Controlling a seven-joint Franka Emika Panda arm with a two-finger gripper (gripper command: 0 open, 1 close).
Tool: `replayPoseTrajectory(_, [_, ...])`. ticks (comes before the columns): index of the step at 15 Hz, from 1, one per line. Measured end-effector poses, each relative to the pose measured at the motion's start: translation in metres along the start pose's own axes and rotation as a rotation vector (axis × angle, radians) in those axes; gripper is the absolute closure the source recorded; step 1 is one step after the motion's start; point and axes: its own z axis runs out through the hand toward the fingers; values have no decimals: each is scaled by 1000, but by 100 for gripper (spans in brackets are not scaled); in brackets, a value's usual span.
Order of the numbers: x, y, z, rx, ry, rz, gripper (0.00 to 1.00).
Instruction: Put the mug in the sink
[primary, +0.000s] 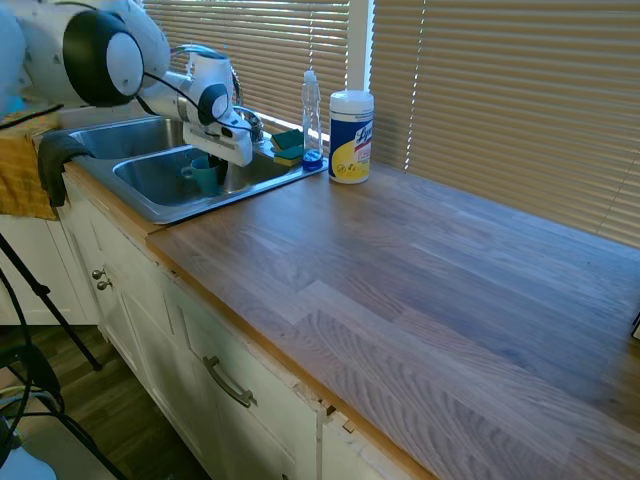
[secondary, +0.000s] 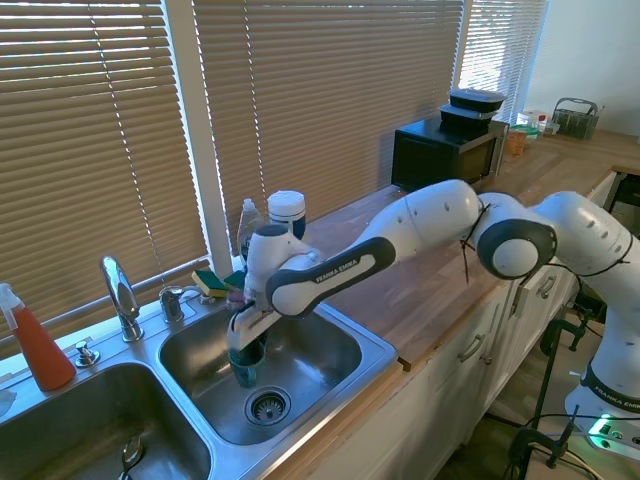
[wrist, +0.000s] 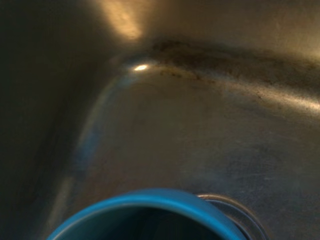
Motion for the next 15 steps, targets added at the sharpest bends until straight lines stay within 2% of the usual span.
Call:
replayPoseTrajectory(6, [22, 1, 56, -61, -36, 30, 100])
replayPoseTrajectory(7, [24, 1, 61, -69, -43, 31, 0])
replayPoseTrajectory(15, [29, -6, 67, -61, -63, 34, 0])
